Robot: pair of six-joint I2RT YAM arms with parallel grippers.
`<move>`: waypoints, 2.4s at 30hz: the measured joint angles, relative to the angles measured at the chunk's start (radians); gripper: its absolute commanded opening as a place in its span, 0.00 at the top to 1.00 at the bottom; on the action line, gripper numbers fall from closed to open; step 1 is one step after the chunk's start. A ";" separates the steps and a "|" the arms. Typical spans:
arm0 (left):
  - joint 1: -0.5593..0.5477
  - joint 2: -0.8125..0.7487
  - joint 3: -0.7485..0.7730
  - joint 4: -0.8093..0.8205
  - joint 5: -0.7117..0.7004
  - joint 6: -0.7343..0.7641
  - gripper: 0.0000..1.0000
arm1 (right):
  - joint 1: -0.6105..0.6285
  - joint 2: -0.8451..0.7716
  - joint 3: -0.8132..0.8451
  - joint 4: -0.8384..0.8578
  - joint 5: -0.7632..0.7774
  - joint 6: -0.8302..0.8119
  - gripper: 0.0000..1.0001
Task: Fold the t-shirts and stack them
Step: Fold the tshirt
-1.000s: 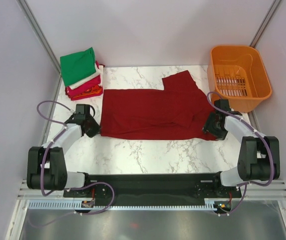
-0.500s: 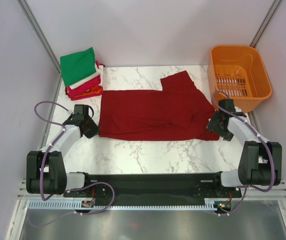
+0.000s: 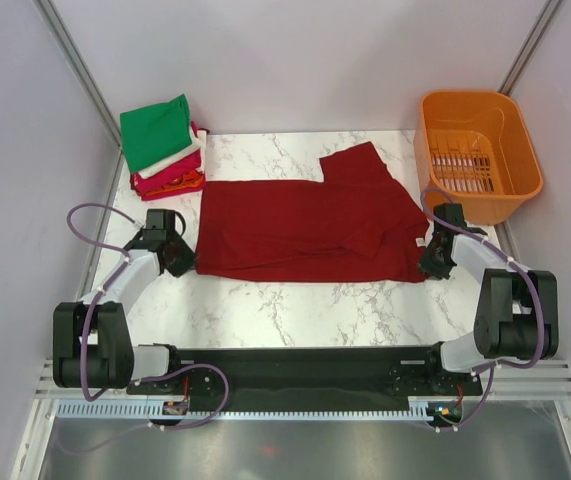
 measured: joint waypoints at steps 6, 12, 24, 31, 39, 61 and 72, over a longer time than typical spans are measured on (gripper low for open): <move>0.011 -0.005 0.000 -0.011 0.024 0.001 0.98 | -0.039 -0.001 0.000 0.016 -0.046 -0.005 1.00; 0.069 -0.132 -0.011 -0.074 0.082 0.000 0.98 | -0.085 -0.098 0.000 -0.029 -0.077 -0.003 1.00; 0.080 -0.346 -0.074 -0.193 0.177 -0.021 0.61 | -0.105 -0.331 -0.015 -0.167 -0.150 0.055 0.24; 0.080 -0.468 -0.029 -0.316 0.216 -0.045 0.00 | -0.109 -0.416 -0.016 -0.232 -0.171 0.043 0.08; 0.080 -0.381 0.219 -0.359 0.211 0.124 0.01 | 0.112 -0.345 0.066 -0.126 -0.238 0.077 0.33; 0.080 -0.343 0.201 -0.354 0.159 0.277 0.02 | 0.428 0.058 0.101 0.046 -0.093 0.193 0.46; 0.080 -0.343 0.201 -0.350 0.158 0.277 0.02 | 0.427 0.043 0.095 0.030 -0.042 0.181 0.48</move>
